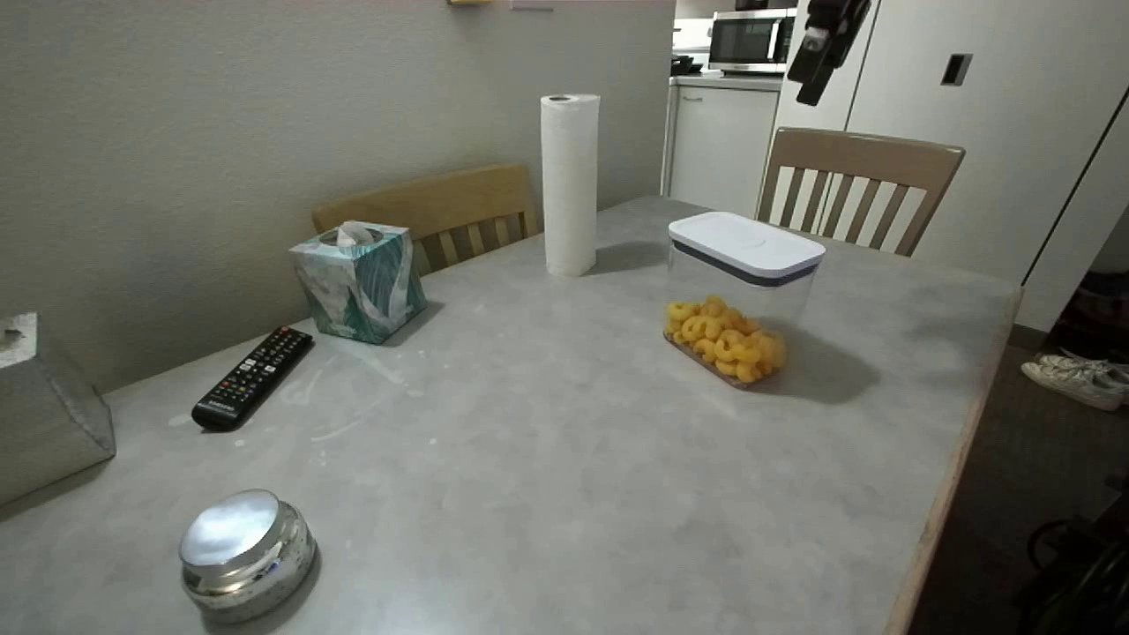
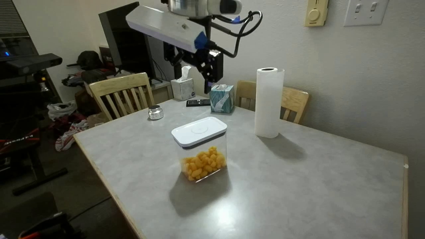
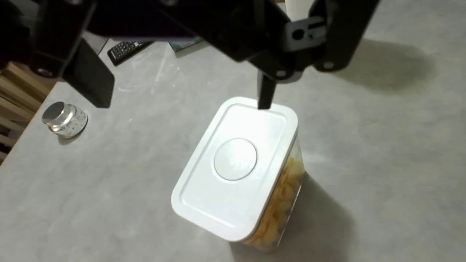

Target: Open the clear container

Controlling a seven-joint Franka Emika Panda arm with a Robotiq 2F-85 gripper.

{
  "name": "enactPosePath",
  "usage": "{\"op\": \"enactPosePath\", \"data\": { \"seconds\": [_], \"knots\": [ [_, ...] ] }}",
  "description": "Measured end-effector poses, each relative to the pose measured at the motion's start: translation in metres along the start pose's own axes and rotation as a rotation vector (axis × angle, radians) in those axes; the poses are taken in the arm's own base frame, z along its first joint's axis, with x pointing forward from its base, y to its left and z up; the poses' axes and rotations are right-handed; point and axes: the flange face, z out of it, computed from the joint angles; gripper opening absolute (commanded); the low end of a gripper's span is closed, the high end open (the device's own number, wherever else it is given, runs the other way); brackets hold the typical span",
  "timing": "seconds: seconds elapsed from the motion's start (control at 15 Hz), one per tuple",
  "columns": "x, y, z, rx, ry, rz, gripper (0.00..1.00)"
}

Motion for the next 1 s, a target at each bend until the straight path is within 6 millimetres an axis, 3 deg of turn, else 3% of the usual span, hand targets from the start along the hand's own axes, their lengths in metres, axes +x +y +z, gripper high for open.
{"op": "enactPosePath", "data": {
  "seconds": [0.53, 0.73, 1.0],
  "knots": [
    [0.044, 0.022, 0.036, -0.066, -0.127, -0.020, 1.00],
    [0.046, 0.022, 0.037, -0.066, -0.129, -0.022, 1.00],
    [0.045, 0.008, 0.051, -0.053, -0.201, 0.000, 0.97]
  ]
}}
